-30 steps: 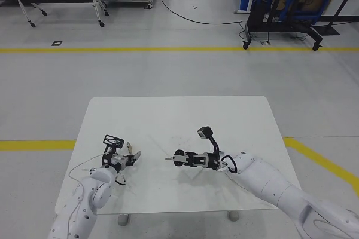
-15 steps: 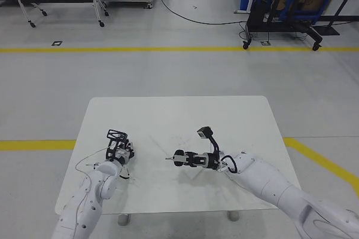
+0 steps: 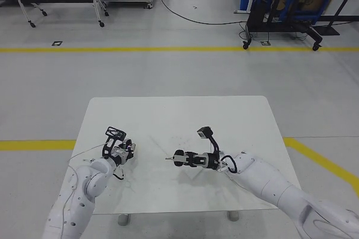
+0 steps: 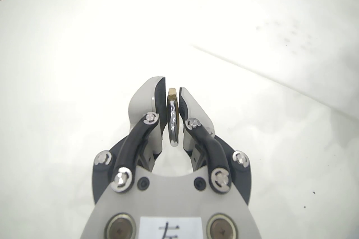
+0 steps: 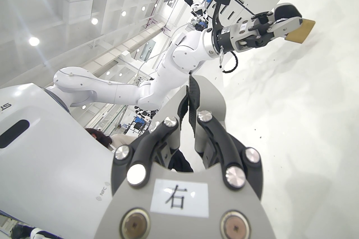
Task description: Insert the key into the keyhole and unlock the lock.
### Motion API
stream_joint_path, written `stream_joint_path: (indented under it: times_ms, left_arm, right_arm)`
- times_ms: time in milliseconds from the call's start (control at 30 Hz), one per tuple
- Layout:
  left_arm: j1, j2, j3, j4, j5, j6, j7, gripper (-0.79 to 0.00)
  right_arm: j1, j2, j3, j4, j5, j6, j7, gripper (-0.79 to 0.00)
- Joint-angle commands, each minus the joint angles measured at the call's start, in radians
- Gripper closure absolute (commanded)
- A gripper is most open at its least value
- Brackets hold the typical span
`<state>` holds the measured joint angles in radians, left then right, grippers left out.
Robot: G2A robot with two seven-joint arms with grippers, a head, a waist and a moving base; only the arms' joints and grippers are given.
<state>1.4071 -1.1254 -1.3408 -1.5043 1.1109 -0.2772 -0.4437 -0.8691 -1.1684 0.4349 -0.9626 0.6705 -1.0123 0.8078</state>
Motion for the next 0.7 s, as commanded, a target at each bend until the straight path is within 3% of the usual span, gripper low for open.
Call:
stream_joint_path:
  times_ms: [0, 233, 267, 333, 400, 667]
  left_arm:
    - [0.000, 0.001, 0.002, 0.001, 0.025, 0.001, 0.000, 0.000]
    - [-0.014, -0.002, 0.039, 0.038, 0.069, -0.008, -0.014, 0.000]
    - [-0.016, -0.002, 0.042, 0.041, 0.069, -0.008, -0.016, -0.040]
    - [-0.021, -0.002, 0.045, 0.044, 0.071, -0.009, -0.020, -0.206]
    - [-0.023, -0.003, 0.046, 0.041, 0.069, -0.011, -0.024, -0.277]
    - [-0.012, 0.001, 0.032, 0.002, 0.066, -0.017, -0.042, -0.397]
  right_arm:
    - [0.000, 0.000, 0.000, 0.000, 0.000, 0.000, 0.000, 0.000]
    - [0.000, 0.000, 0.000, 0.000, 0.000, 0.000, 0.000, 0.000]
    - [0.000, 0.000, 0.000, 0.000, 0.000, 0.000, 0.000, 0.000]
    - [0.000, 0.000, 0.000, 0.000, 0.000, 0.000, 0.000, 0.000]
    - [0.000, 0.000, 0.000, 0.000, 0.000, 0.000, 0.000, 0.000]
    - [0.000, 0.000, 0.000, 0.000, 0.000, 0.000, 0.000, 0.000]
